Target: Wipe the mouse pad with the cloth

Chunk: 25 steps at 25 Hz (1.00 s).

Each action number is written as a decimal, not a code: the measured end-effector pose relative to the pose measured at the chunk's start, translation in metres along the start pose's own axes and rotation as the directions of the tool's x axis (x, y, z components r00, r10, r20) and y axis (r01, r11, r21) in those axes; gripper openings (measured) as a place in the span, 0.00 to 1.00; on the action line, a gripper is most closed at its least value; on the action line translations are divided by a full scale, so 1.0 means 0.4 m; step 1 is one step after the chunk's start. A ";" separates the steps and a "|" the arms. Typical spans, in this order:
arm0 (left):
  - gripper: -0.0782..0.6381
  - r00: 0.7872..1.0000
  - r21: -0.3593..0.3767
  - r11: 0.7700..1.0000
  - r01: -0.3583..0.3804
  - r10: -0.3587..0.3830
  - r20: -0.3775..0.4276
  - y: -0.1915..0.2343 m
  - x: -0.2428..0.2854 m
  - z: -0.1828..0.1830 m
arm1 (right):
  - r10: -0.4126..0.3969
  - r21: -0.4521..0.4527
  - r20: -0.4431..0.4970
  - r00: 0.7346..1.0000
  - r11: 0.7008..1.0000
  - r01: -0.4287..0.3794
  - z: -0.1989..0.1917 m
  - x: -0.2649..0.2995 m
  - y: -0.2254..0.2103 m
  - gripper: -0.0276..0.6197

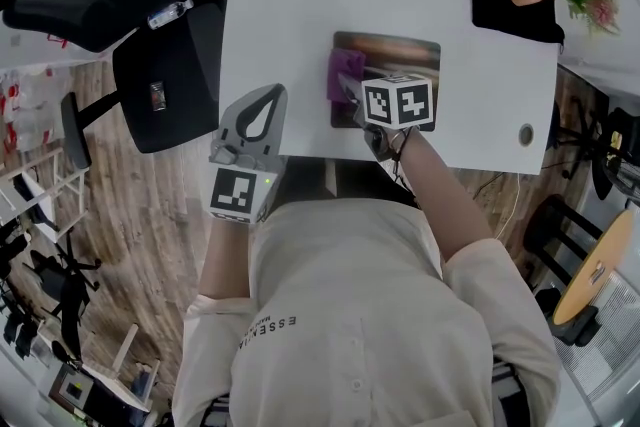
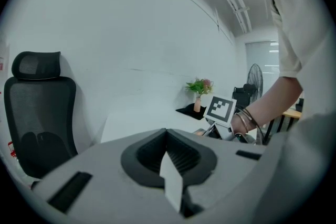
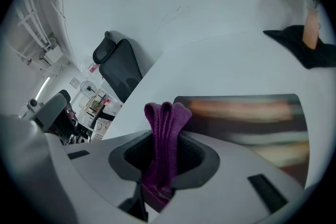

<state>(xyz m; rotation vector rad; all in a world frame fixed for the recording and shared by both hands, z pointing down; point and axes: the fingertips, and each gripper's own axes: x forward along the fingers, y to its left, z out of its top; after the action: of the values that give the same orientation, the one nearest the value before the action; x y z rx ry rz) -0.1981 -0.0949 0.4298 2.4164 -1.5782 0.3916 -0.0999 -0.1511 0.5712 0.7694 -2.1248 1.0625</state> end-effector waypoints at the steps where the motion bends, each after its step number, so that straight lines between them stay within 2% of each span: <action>1: 0.11 1.000 0.000 1.000 0.002 -0.002 0.001 -0.001 0.002 0.000 | -0.002 0.005 -0.001 1.000 1.000 0.002 -0.002 -0.002 -0.003 0.21; 5: 0.11 1.000 0.004 1.000 0.013 -0.013 0.005 -0.015 0.016 0.006 | -0.005 0.017 -0.002 1.000 1.000 0.005 -0.012 -0.015 -0.022 0.21; 9: 0.11 0.999 0.059 0.997 0.040 -0.041 0.017 -0.036 0.032 0.009 | -0.010 0.021 -0.001 1.000 1.000 0.010 -0.021 -0.033 -0.049 0.21; 16: 0.11 0.999 -0.020 0.999 0.045 -0.044 0.028 -0.085 0.057 0.033 | -0.013 0.033 0.004 1.000 0.999 0.013 -0.036 -0.074 -0.097 0.21; 20: 0.11 0.997 0.026 0.998 0.063 -0.064 0.041 -0.116 0.080 0.048 | -0.019 0.032 0.007 1.000 0.999 0.019 -0.043 -0.099 -0.129 0.21; 25: 0.11 0.996 -0.002 0.997 0.075 -0.075 0.044 -0.162 0.114 0.068 | -0.053 0.031 -0.002 0.999 0.998 0.053 -0.055 -0.137 -0.187 0.22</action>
<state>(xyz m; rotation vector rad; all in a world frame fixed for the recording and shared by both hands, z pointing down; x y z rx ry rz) -0.1184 -0.1175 0.4173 2.4891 -1.4993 0.3235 -0.0052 -0.1584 0.5757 0.8345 -2.0798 1.0698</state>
